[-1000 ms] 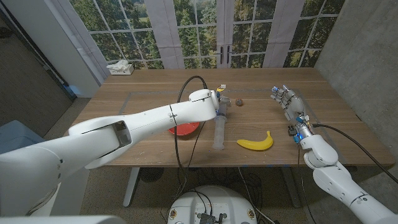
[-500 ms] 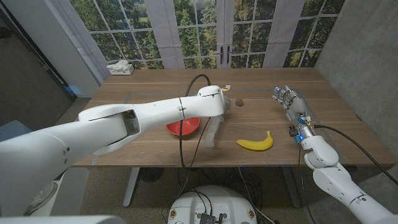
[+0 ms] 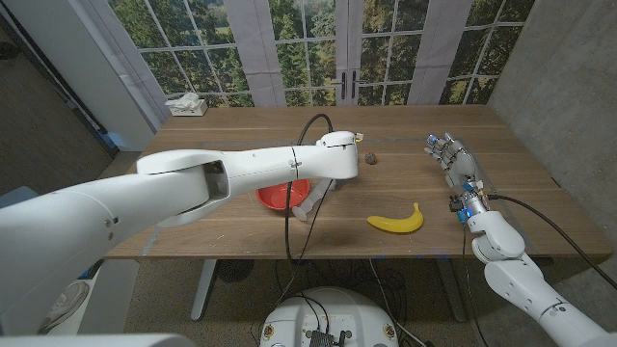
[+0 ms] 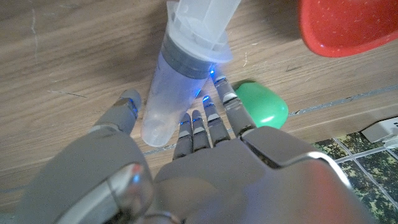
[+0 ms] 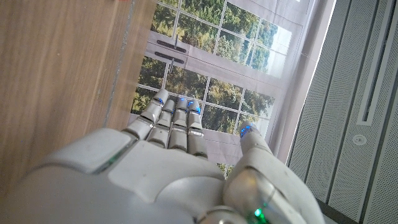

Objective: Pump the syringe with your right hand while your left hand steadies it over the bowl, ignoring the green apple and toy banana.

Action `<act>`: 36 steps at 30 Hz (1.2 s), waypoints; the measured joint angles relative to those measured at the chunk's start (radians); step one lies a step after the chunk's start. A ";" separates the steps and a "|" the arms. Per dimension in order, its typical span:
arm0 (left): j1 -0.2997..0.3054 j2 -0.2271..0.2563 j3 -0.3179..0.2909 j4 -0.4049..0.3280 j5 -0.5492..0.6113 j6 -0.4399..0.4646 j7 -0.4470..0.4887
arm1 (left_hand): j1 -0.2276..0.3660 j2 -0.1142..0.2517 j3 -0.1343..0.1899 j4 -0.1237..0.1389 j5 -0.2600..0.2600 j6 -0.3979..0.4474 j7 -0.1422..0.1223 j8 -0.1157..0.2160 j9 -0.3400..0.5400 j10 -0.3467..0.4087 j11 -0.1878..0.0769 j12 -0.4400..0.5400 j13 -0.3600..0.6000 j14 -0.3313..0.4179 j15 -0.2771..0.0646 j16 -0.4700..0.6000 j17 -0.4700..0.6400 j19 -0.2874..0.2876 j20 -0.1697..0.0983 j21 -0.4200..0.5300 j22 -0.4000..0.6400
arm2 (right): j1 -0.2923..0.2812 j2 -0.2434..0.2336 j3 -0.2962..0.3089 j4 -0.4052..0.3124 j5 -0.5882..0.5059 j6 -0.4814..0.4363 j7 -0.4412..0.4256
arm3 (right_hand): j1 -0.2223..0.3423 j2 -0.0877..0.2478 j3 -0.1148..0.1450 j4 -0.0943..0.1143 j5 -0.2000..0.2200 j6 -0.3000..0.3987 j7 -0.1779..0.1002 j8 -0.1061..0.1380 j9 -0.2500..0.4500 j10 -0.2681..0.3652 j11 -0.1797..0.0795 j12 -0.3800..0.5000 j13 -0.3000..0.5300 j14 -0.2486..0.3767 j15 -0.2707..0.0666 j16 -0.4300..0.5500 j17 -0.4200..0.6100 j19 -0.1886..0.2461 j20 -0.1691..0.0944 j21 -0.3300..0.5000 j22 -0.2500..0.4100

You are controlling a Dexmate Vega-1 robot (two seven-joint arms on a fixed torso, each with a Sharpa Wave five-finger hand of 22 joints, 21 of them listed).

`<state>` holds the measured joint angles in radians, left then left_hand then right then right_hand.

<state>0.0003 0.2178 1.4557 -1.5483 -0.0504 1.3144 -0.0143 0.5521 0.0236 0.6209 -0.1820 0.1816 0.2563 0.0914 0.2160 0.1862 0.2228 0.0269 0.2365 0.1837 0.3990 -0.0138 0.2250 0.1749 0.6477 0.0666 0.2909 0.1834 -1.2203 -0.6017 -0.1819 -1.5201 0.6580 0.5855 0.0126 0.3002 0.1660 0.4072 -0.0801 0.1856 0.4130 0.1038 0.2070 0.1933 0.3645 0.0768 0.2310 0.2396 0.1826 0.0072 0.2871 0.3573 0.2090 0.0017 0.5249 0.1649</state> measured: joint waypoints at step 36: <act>0.029 -0.190 0.049 0.272 -0.070 0.057 0.311 | 0.166 -0.038 0.054 -0.036 0.014 0.430 0.059 0.242 0.209 0.626 0.030 0.283 0.250 0.670 -0.011 0.291 0.167 0.363 -0.196 0.435 0.142 | -0.009 0.010 0.016 0.023 -0.004 0.027 -0.020 | -0.016 0.003 0.006 -0.005 0.000 0.010 -0.004 0.004 0.000 0.011 0.000 0.006 0.009 0.020 0.002 0.009 0.007 0.030 0.005 -0.015 0.006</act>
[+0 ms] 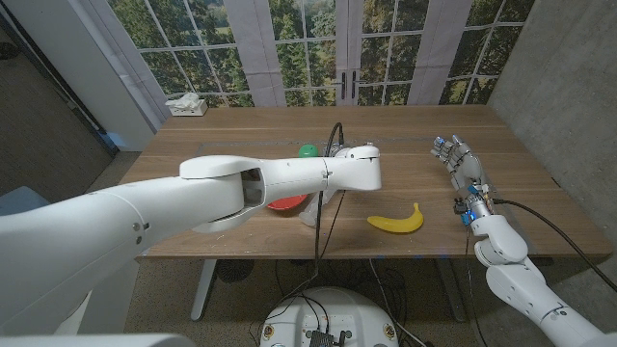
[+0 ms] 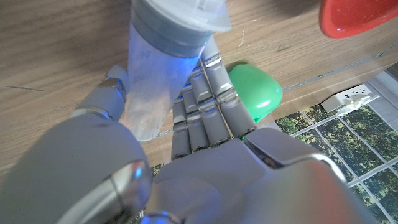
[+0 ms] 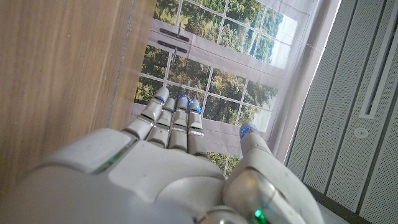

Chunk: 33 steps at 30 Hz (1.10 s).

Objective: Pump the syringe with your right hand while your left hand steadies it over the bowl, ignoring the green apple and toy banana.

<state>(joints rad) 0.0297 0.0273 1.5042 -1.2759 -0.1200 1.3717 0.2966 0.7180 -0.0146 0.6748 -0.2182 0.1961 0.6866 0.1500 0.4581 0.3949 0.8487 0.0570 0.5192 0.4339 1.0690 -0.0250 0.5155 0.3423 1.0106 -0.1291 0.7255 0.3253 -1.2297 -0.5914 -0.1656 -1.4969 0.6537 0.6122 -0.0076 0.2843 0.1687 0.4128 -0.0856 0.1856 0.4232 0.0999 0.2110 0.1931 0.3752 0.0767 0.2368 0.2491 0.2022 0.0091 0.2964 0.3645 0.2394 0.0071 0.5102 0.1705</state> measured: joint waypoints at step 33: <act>0.256 0.186 -0.394 -0.338 0.041 -0.143 0.110 | 0.042 -0.042 -0.010 0.010 -0.016 0.021 0.011 0.027 0.153 0.018 0.003 0.100 0.213 0.043 0.010 0.024 0.087 -0.009 -0.009 0.200 0.065 | -0.006 -0.013 0.000 -0.059 -0.048 -0.038 -0.057 | 0.000 0.000 0.000 0.000 0.000 0.000 0.000 0.000 0.000 0.000 0.000 -0.001 0.004 0.000 0.000 0.000 0.005 0.000 0.000 -0.019 0.000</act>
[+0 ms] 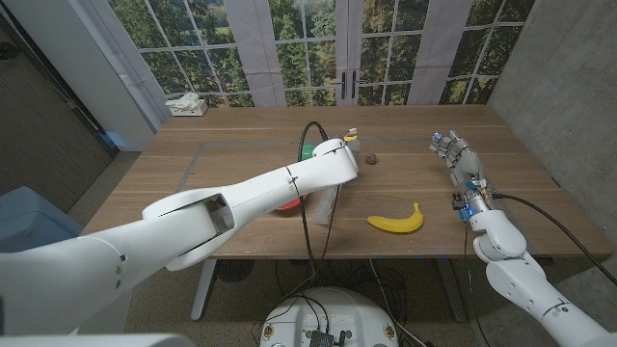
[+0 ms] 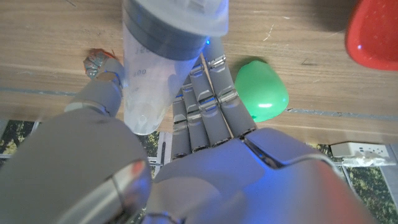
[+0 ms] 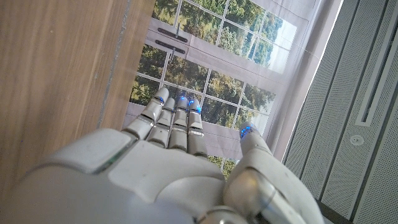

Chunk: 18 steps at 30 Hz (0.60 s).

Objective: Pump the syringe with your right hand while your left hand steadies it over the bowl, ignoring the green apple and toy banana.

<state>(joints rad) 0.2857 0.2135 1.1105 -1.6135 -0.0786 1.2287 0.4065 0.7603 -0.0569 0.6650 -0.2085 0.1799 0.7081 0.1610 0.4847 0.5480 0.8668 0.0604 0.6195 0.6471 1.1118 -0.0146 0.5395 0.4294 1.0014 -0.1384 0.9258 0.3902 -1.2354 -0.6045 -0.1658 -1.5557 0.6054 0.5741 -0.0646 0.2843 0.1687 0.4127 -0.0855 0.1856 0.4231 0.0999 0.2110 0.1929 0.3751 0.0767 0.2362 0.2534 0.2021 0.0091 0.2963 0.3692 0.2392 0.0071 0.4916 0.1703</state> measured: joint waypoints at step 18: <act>0.164 0.094 -0.229 -0.183 -0.109 -0.118 0.003 | 0.005 -0.005 0.001 -0.001 0.006 0.003 0.003 -0.005 -0.001 0.003 0.001 -0.008 0.004 0.009 -0.005 -0.013 0.000 -0.006 -0.006 0.041 -0.006 | -0.033 0.000 0.002 -0.063 -0.041 -0.028 -0.058 | 0.000 0.000 0.004 -0.004 0.000 0.000 0.000 0.000 0.000 0.000 0.000 0.000 0.000 0.000 0.000 0.005 0.000 0.007 0.007 -0.011 0.000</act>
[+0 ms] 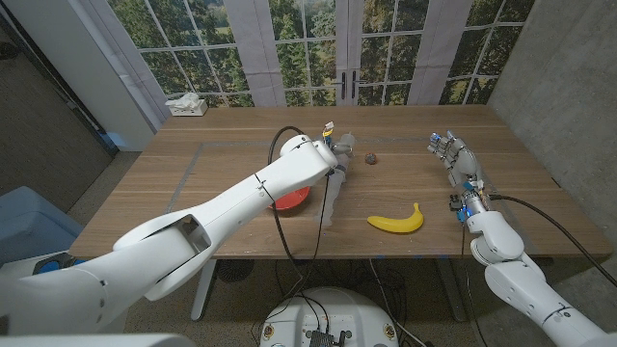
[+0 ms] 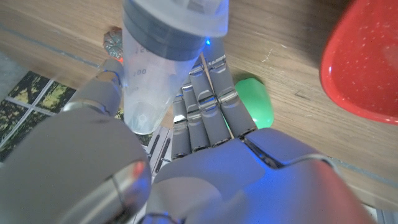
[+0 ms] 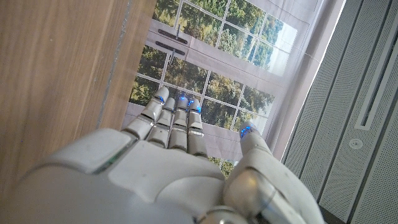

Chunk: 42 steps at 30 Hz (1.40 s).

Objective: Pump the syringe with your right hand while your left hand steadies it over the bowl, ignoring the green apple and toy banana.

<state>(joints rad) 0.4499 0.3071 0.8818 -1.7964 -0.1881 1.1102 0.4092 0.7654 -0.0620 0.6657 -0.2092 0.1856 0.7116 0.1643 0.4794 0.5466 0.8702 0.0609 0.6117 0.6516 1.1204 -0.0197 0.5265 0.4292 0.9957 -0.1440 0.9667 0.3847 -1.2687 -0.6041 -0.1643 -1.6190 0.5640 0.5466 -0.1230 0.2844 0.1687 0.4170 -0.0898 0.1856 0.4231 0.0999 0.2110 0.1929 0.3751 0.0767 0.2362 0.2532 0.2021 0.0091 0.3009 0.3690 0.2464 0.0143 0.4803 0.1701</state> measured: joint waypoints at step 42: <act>0.391 0.106 -0.365 -0.266 -0.424 -0.312 0.094 | 0.009 -0.009 0.001 -0.001 -0.004 0.025 -0.003 -0.031 -0.018 0.021 0.000 -0.046 -0.035 0.013 -0.021 -0.053 -0.048 -0.011 -0.002 0.069 -0.025 | -0.064 0.019 -0.014 -0.117 -0.111 -0.057 -0.111 | 0.000 0.000 0.000 0.000 0.000 0.005 -0.005 0.000 0.000 0.000 0.000 0.000 0.005 0.000 0.000 0.000 -0.003 0.005 -0.006 -0.016 0.000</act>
<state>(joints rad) 0.8405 0.4129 0.5165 -2.0619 -0.6119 0.7985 0.5030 0.7745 -0.0711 0.6667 -0.2102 0.1816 0.7368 0.1614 0.4479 0.5286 0.8915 0.0607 0.5652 0.6166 1.1332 -0.0403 0.4736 0.3816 0.9843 -0.1464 1.0361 0.3599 -1.3327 -0.5853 -0.1785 -1.7358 0.4526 0.4896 -0.2343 0.2844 0.1687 0.4170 -0.0897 0.1856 0.4285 0.0944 0.2110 0.1929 0.3750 0.0767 0.2361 0.2579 0.2021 0.0091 0.3009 0.3665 0.2518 0.0088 0.4646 0.1700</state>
